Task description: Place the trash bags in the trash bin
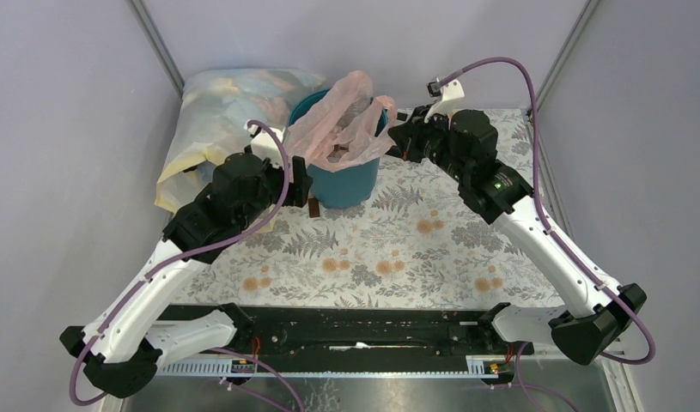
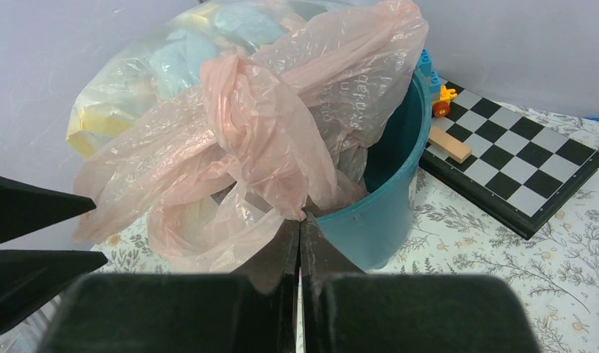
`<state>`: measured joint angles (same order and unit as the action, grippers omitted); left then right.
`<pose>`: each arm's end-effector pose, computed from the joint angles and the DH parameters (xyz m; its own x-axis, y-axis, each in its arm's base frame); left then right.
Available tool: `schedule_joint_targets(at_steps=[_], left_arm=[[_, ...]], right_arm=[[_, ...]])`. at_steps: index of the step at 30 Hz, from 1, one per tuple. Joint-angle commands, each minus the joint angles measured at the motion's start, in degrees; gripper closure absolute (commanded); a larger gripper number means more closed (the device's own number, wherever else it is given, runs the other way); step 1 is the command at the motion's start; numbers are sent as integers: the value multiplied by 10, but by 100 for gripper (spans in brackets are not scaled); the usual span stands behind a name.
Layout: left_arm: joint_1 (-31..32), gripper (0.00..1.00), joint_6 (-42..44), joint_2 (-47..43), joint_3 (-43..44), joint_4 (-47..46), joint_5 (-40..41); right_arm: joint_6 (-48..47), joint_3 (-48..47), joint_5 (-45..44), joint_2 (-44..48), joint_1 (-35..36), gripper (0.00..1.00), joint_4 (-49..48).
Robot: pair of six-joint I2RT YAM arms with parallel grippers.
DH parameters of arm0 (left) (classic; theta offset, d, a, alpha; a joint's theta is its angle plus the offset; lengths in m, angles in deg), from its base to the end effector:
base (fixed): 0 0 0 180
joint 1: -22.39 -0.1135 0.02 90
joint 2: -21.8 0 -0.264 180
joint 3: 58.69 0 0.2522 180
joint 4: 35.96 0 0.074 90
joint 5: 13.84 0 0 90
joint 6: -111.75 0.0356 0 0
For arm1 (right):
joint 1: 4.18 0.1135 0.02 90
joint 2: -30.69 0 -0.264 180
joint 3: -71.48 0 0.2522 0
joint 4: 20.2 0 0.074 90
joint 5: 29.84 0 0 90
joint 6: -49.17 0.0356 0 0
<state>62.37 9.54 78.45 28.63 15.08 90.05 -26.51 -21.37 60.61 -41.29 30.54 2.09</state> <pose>0.1538 -0.1178 0.4249 -0.3561 0.0307 -0.9339 0.3847 0.9157 -0.1166 0.2329 0.1617 0.4517 -0.1622 0.1885 -0.9686 -0.5531 0.7955 0.2474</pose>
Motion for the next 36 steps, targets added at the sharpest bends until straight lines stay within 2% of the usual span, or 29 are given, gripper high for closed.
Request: schedule_joint_targets(at_steps=[1,3,5,7,10,14,15,17,21,24,32,36], left_arm=[[-1,20,10,-15,-27,7,66],[-1,13,10,-11,-38,6,84],[-1,13,9,-5,-46,8,102],[-1,17,11,1,-53,8,111],[-1,40,12,13,-53,13,120],[-2,93,3,25,-28,31,128],[-2,100,-2,28,-17,37,127],[-4,100,-13,35,14,46,112],[-35,100,-32,66,92,56,-29],[-53,100,-51,109,157,64,-104],[-125,100,-119,213,340,110,-262],[-146,100,-153,238,368,140,-337]], right_arm=[[-10,-3,-11,6,2,99,-4],[-11,-3,-9,5,3,99,-4],[-14,-3,-10,4,3,99,-2],[-16,-4,-12,3,3,99,1],[-19,-5,-16,1,2,99,2],[-25,-16,-39,-7,2,99,12],[-27,-21,-49,-10,2,99,15],[-34,-31,-74,-19,1,99,21],[-40,-76,-113,-55,-7,99,50],[-38,-111,-127,-85,-20,99,76],[-53,-187,-127,-156,-81,99,128],[-79,-198,-105,-164,-92,99,146]])
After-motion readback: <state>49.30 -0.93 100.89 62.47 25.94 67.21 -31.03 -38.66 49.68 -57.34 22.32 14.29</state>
